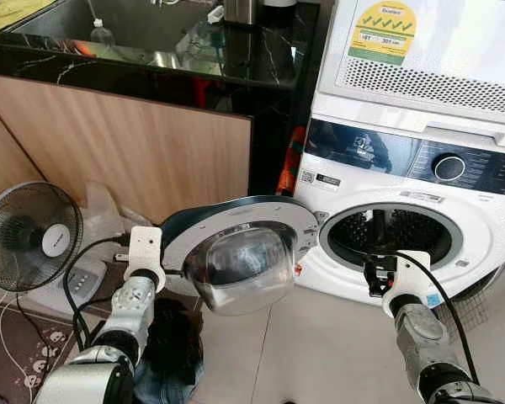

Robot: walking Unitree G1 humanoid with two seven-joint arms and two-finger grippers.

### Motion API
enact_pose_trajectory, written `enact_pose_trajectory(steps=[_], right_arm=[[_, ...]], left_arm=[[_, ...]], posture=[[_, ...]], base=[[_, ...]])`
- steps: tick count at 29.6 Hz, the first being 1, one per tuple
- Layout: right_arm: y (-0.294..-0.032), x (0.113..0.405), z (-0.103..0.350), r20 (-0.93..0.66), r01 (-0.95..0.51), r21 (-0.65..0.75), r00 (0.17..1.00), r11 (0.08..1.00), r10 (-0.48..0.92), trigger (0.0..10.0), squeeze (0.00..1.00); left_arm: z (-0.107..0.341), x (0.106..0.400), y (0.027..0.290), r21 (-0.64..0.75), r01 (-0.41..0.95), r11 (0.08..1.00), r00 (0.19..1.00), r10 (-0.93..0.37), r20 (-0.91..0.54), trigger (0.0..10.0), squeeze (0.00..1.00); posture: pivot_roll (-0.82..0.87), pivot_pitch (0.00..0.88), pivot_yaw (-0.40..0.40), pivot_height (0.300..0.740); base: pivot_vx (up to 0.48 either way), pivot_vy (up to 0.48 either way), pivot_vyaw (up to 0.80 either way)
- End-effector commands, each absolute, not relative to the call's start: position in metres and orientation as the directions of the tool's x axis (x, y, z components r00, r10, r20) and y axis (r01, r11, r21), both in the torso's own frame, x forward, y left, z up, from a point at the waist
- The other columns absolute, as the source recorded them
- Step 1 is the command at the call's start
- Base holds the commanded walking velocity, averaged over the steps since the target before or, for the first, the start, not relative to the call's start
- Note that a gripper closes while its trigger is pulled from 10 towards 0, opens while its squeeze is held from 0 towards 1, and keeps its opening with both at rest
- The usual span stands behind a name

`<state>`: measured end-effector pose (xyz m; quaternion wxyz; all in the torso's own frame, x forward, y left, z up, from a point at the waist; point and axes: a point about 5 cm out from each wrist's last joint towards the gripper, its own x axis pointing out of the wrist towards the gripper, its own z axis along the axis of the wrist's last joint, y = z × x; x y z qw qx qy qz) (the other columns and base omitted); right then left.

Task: Clothes washing

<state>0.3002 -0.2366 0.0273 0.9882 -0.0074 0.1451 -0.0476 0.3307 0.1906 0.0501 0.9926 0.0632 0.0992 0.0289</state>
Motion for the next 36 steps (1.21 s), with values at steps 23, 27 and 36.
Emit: enact_pose_trajectory(steps=[23, 27, 36], right_arm=[[-0.24, 0.309, 0.056, -0.067, 0.113, -0.026, 0.991, 0.993, -0.114, 10.0, 0.0], [-0.238, 0.313, 0.063, -0.027, 0.116, -0.03, 0.993, 0.993, -0.117, 10.0, 0.0], [-0.236, 0.328, 0.085, 0.048, 0.122, -0.046, 0.992, 0.991, -0.12, 10.0, 0.0]], left_arm=[[0.076, 0.337, 0.195, 0.207, -0.18, 0.962, 0.984, 0.179, 0.027, 10.0, 0.0], [0.09, 0.343, 0.197, 0.192, -0.201, 0.961, 0.978, 0.188, 0.088, 10.0, 0.0], [0.106, 0.353, 0.198, 0.185, -0.189, 0.964, 0.978, 0.167, 0.126, 10.0, 0.0]], posture=[[0.05, 0.081, -0.01, 0.74], [0.05, 0.083, -0.011, 0.74], [0.03, 0.106, 0.004, 0.74]], base=[[0.0, 0.0, 0.0], [0.0, 0.0, 0.0], [0.0, 0.0, 0.0]])
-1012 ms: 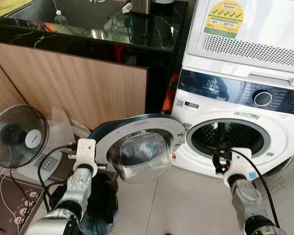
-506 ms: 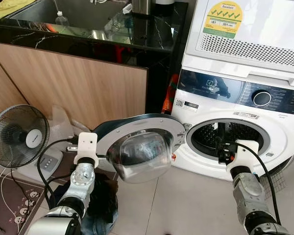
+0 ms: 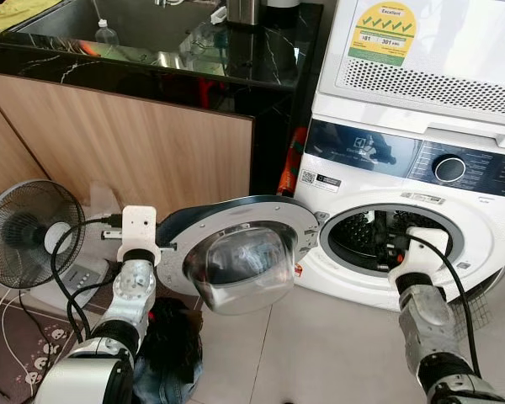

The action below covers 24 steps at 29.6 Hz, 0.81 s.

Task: Clothes washing

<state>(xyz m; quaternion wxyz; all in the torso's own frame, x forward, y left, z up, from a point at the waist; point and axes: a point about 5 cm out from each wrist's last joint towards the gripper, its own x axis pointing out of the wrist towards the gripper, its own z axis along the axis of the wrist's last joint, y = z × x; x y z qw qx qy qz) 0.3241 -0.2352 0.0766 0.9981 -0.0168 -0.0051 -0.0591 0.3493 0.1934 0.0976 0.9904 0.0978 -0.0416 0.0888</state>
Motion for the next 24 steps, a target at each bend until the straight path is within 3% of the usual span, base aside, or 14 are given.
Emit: enact_pose_trajectory(steps=[1, 14, 18, 24], right_arm=[[-0.236, 0.328, 0.085, 0.048, 0.122, -0.046, 0.992, 0.991, -0.12, 10.0, 0.0], [-0.244, 0.304, 0.088, 0.126, 0.168, -0.084, 0.98, 0.982, -0.157, 10.0, 0.0], [-0.231, 0.29, 0.09, 0.148, 0.12, -0.098, 0.983, 0.988, -0.105, 10.0, 0.0], [-0.202, 0.241, 0.097, 0.122, 0.054, -0.126, 0.992, 0.991, -0.039, 10.0, 0.0]], left_arm=[[0.106, 0.353, 0.198, 0.185, -0.189, 0.964, 0.978, 0.167, 0.126, 10.0, 0.0], [0.117, 0.344, 0.193, 0.208, -0.122, 0.97, 0.965, 0.067, 0.253, 10.0, 0.0], [0.112, 0.328, 0.195, 0.219, -0.123, 0.968, 0.955, 0.056, 0.29, 10.0, 0.0], [0.106, 0.275, 0.184, 0.238, -0.092, 0.967, 0.953, 0.016, 0.302, 10.0, 0.0]], posture=[[0.03, 0.106, 0.004, 0.74], [0.03, 0.149, 0.01, 0.74], [0.05, 0.158, 0.003, 0.74], [0.02, 0.156, -0.007, 0.74]], base=[[0.0, 0.0, 0.0], [0.0, 0.0, 0.0], [0.0, 0.0, 0.0], [0.0, 0.0, 0.0]])
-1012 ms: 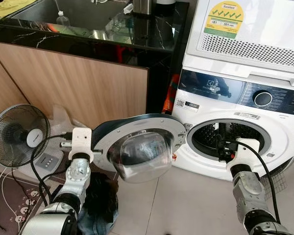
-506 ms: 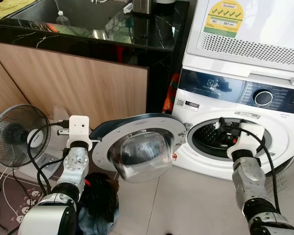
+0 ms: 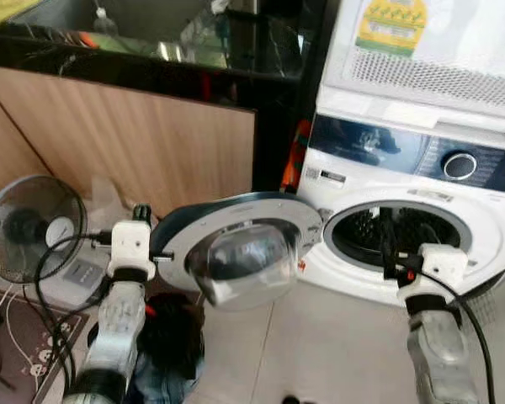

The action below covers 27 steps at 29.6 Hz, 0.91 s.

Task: Clothes washing

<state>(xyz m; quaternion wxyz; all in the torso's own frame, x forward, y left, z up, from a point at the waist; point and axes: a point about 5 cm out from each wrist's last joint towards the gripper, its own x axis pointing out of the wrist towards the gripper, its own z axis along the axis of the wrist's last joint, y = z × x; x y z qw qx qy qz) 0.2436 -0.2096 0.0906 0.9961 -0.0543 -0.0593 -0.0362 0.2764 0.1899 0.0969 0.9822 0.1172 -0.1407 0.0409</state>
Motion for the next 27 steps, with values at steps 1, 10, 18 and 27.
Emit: enact_pose_trajectory(steps=[1, 10, 18, 27], right_arm=[[-0.199, 0.235, 0.097, 0.119, 0.046, -0.129, 0.992, 0.991, -0.03, 10.0, 0.0], [-0.188, 0.198, 0.114, 0.058, 0.036, -0.102, 0.998, 0.994, -0.03, 10.0, 0.0], [-0.198, 0.198, 0.119, 0.039, 0.084, -0.125, 0.996, 0.989, -0.079, 10.0, 0.0], [-0.194, 0.206, 0.12, 0.037, 0.089, -0.105, 0.996, 0.99, -0.086, 10.0, 0.0]], left_arm=[[0.105, 0.271, 0.184, 0.239, -0.089, 0.967, 0.955, 0.015, 0.298, 10.0, 0.0], [0.117, 0.237, 0.176, 0.272, -0.045, 0.961, 0.968, -0.025, 0.25, 10.0, 0.0], [0.12, 0.24, 0.176, 0.268, -0.045, 0.962, 0.976, -0.015, 0.216, 10.0, 0.0], [0.125, 0.246, 0.189, 0.264, -0.07, 0.962, 0.98, 0.016, 0.198, 10.0, 0.0]], posture=[[0.02, 0.158, -0.008, 0.74], [-0.01, 0.2, -0.025, 0.74], [0.0, 0.189, -0.008, 0.74], [0.02, 0.133, 0.025, 0.74]], base=[[0.0, 0.0, 0.0], [0.0, 0.0, 0.0], [0.0, 0.0, 0.0], [0.0, 0.0, 0.0]])
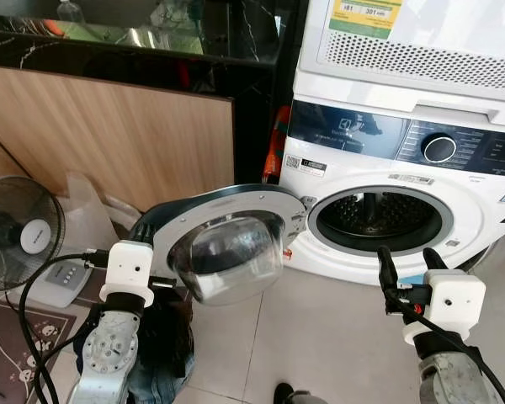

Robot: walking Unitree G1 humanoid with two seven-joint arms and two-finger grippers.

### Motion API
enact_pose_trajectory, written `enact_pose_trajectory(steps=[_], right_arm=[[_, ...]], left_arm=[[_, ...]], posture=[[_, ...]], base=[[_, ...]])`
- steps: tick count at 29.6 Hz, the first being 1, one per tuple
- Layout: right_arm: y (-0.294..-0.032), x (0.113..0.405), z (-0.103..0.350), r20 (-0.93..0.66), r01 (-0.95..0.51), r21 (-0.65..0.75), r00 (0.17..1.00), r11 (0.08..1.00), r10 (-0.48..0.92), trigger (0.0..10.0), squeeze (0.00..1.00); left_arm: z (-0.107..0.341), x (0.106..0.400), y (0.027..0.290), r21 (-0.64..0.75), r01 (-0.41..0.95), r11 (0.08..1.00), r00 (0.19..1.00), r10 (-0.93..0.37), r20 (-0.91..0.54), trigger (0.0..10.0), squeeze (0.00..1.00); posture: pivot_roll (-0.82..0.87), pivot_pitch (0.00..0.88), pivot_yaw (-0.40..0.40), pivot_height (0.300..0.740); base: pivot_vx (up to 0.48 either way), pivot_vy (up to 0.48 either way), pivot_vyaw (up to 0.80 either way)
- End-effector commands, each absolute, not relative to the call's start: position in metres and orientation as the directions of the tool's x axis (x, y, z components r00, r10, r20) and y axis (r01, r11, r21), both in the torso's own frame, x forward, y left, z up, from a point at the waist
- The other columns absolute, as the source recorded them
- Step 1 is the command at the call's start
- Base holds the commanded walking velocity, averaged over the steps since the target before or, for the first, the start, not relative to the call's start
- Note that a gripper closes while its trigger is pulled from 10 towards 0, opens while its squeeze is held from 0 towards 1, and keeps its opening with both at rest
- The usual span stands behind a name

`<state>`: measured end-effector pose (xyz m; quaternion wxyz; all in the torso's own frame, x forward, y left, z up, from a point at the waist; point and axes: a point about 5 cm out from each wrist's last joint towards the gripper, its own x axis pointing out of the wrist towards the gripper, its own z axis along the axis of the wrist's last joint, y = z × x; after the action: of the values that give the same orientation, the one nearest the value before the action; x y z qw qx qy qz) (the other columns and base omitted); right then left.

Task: Clothes washing

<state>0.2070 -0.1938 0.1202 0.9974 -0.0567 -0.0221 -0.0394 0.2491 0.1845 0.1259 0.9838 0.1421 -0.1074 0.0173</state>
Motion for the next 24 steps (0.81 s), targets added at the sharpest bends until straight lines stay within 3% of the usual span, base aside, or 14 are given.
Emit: enact_pose_trajectory(steps=[1, 12, 24], right_arm=[[-0.193, 0.207, 0.12, 0.038, 0.083, -0.1, 0.996, 0.991, -0.08, 10.0, 0.0], [-0.19, 0.21, 0.115, 0.028, 0.085, -0.097, 0.996, 0.992, -0.083, 10.0, 0.0], [-0.203, 0.211, 0.123, 0.046, 0.093, -0.133, 0.995, 0.987, -0.088, 10.0, 0.0]], left_arm=[[0.126, 0.246, 0.19, 0.265, -0.068, 0.962, 0.98, 0.015, 0.198, 10.0, 0.0], [0.128, 0.252, 0.201, 0.28, -0.07, 0.957, 0.982, 0.018, 0.186, 10.0, 0.0], [0.123, 0.256, 0.191, 0.242, -0.058, 0.969, 0.984, 0.015, 0.176, 10.0, 0.0]], posture=[[0.03, 0.14, 0.036, 0.74], [0.03, 0.109, 0.059, 0.74], [0.01, 0.105, 0.016, 0.74]], base=[[0.0, 0.0, 0.0], [0.0, 0.0, 0.0], [0.0, 0.0, 0.0]])
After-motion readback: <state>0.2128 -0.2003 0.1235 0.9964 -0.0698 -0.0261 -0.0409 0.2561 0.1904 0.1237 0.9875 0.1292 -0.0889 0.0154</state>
